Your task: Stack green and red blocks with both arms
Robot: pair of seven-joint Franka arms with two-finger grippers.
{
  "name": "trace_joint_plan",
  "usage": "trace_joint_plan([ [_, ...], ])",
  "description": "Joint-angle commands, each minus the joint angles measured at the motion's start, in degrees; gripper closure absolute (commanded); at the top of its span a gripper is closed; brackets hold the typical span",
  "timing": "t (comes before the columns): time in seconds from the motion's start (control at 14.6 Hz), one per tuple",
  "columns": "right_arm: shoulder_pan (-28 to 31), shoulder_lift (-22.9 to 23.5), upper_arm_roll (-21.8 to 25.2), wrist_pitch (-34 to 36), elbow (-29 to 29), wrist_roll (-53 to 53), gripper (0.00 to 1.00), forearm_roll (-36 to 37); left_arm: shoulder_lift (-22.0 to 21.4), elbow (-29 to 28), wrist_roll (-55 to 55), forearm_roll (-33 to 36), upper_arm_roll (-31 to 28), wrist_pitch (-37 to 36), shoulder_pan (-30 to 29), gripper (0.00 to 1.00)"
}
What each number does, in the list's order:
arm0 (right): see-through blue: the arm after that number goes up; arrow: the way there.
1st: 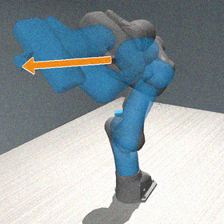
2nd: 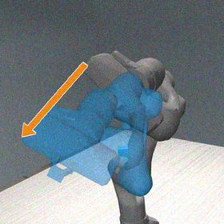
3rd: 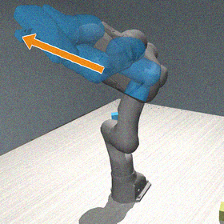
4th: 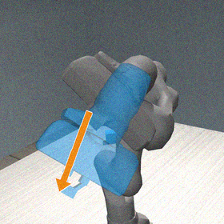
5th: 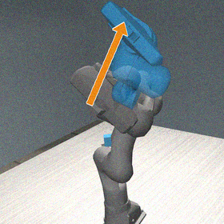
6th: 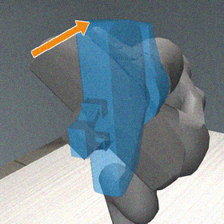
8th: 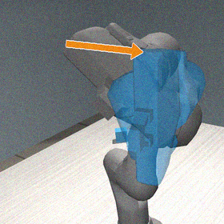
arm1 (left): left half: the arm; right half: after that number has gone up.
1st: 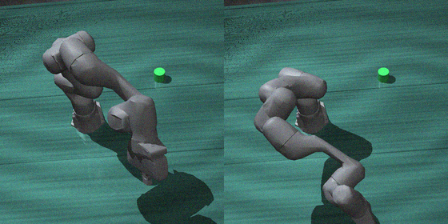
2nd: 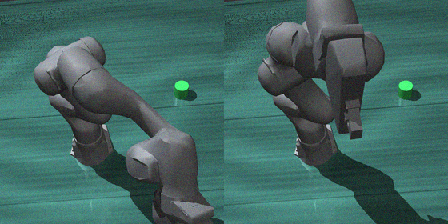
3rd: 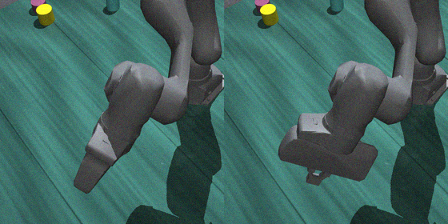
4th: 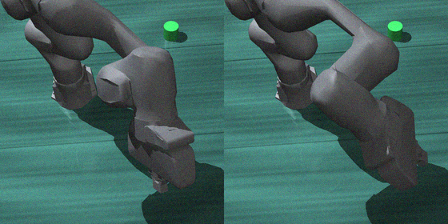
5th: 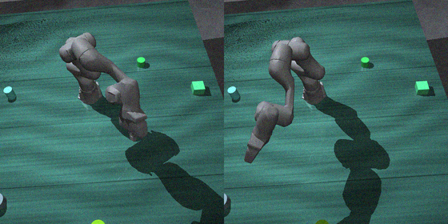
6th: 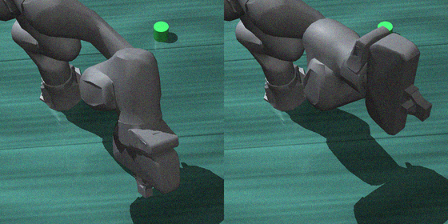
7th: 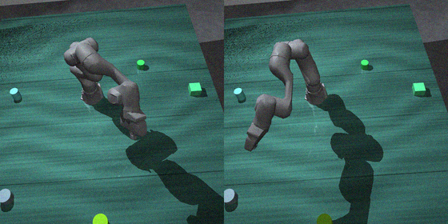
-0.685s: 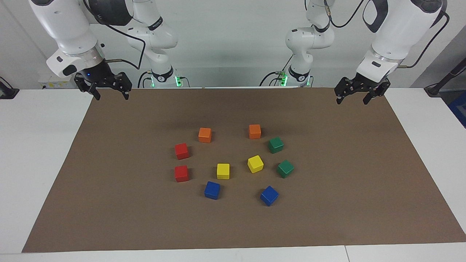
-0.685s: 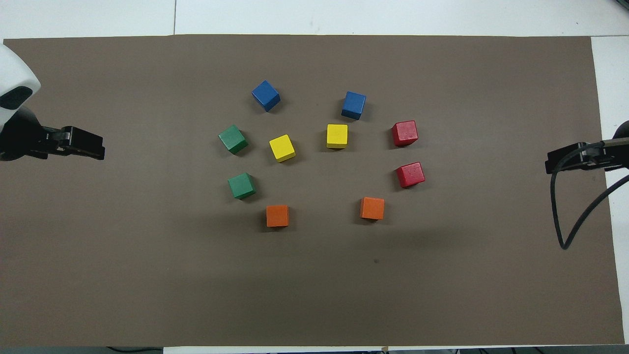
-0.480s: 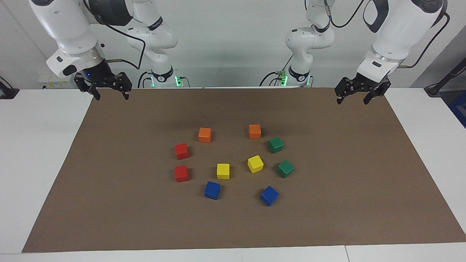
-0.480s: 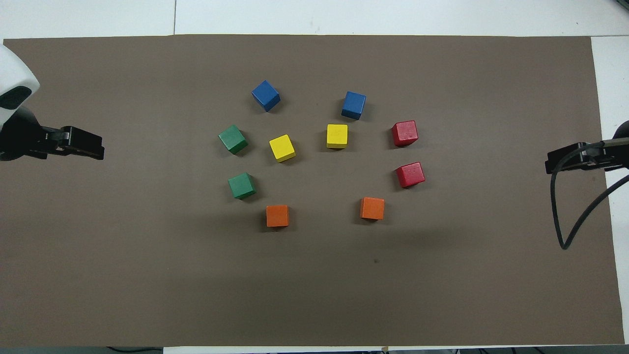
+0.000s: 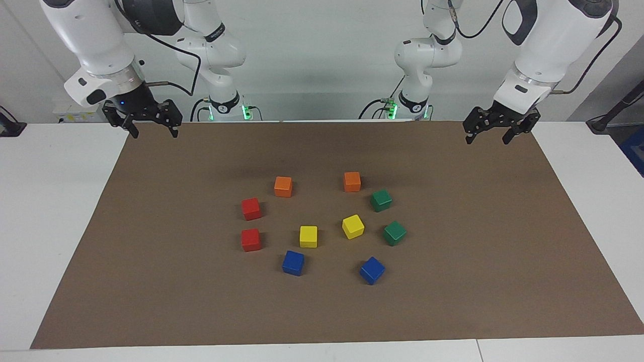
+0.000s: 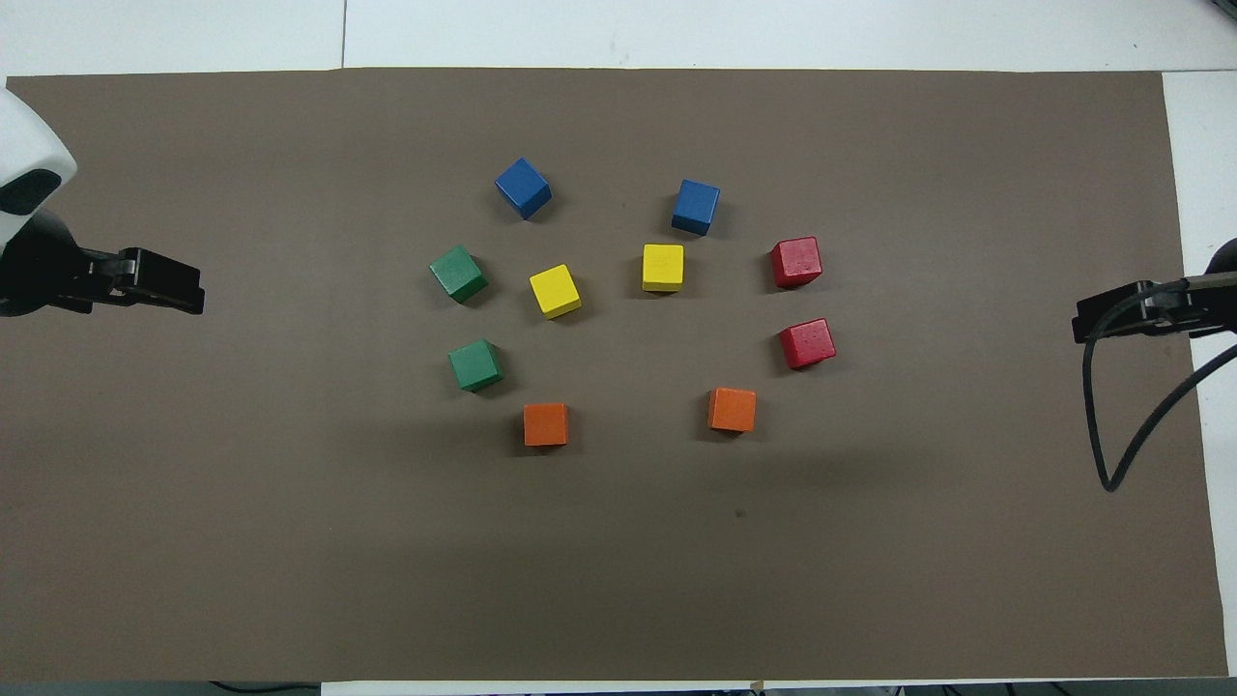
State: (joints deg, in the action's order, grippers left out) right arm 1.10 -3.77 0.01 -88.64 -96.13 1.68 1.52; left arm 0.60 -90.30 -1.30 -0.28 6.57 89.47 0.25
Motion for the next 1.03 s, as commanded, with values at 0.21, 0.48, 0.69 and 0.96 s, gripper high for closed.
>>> trace_joint_plan([
  [0.21, -0.57, -2.65, -0.71, -0.83, -4.94, 1.67, 0.00, -0.38, -1.73, -3.02, -0.19, -0.77, 0.28, 1.23, 0.19, 0.00],
  [0.48, -5.57, -2.73, -0.71, -10.83, -13.10, -4.13, 0.00, -1.08, -0.17, -7.77, -10.28, -0.86, 0.46, 8.70, 2.99, 0.00],
  [0.69, -7.51, -1.59, -0.71, -16.82, -16.89, -6.42, 0.00, -1.17, 4.05, -9.26, -16.35, -0.77, 0.46, 13.70, 6.77, 0.00],
  [0.96, -10.68, 1.74, -0.71, -22.53, -18.13, -5.72, 0.00, -1.08, 4.85, -20.06, -31.63, -0.68, 0.46, 26.96, 12.75, 0.00],
])
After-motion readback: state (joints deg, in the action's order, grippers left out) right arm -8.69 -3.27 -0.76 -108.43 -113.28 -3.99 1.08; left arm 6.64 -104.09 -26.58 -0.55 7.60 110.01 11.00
